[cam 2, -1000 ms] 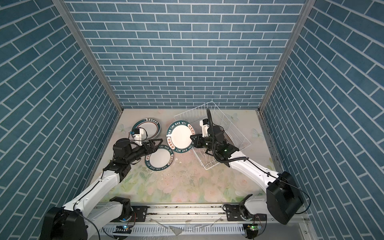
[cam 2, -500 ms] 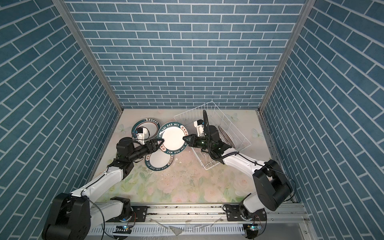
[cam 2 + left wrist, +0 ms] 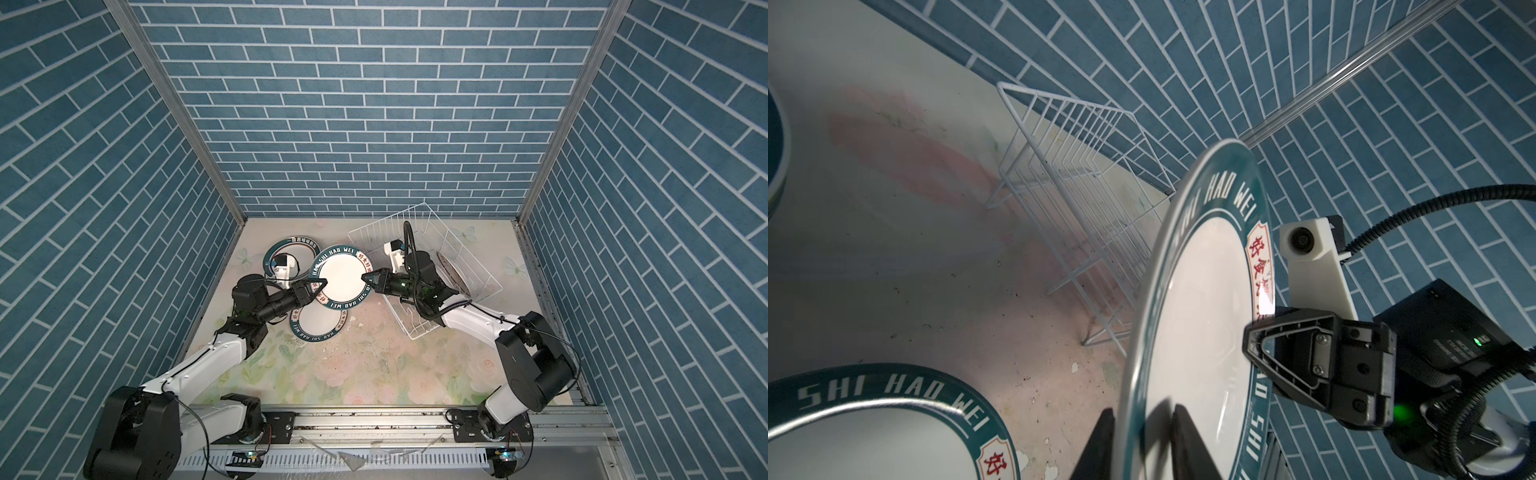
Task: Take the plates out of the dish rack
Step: 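Bring the plate toward the left gripper and close left on its rim, then lower the green-rimmed plate onto the green-rimmed stack with left while right returns to the rack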
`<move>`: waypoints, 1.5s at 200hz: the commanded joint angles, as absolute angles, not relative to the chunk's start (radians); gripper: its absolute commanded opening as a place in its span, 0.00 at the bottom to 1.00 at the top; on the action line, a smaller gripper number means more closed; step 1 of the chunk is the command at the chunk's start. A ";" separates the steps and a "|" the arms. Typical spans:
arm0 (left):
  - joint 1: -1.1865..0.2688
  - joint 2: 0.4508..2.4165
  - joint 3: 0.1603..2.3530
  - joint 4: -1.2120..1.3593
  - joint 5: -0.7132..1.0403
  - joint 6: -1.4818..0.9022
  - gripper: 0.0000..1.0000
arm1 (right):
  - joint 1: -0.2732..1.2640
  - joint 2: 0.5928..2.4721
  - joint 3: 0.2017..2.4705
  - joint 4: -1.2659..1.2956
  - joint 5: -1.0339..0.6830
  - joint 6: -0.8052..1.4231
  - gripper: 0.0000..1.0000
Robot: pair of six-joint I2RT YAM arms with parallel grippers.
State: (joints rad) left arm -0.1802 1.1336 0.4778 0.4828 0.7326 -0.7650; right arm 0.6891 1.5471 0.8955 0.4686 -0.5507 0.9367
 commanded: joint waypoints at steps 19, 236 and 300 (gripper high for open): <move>-0.183 1.085 0.489 0.445 0.779 -0.772 0.14 | 0.691 1.570 0.947 0.614 -0.629 0.994 0.07; -0.155 0.786 0.670 -0.214 0.618 -0.665 0.00 | 0.620 1.308 1.056 -0.175 -0.225 0.459 0.39; -0.070 0.786 0.664 -0.350 0.570 -0.632 0.00 | 0.620 1.183 1.096 -0.478 0.164 0.267 0.39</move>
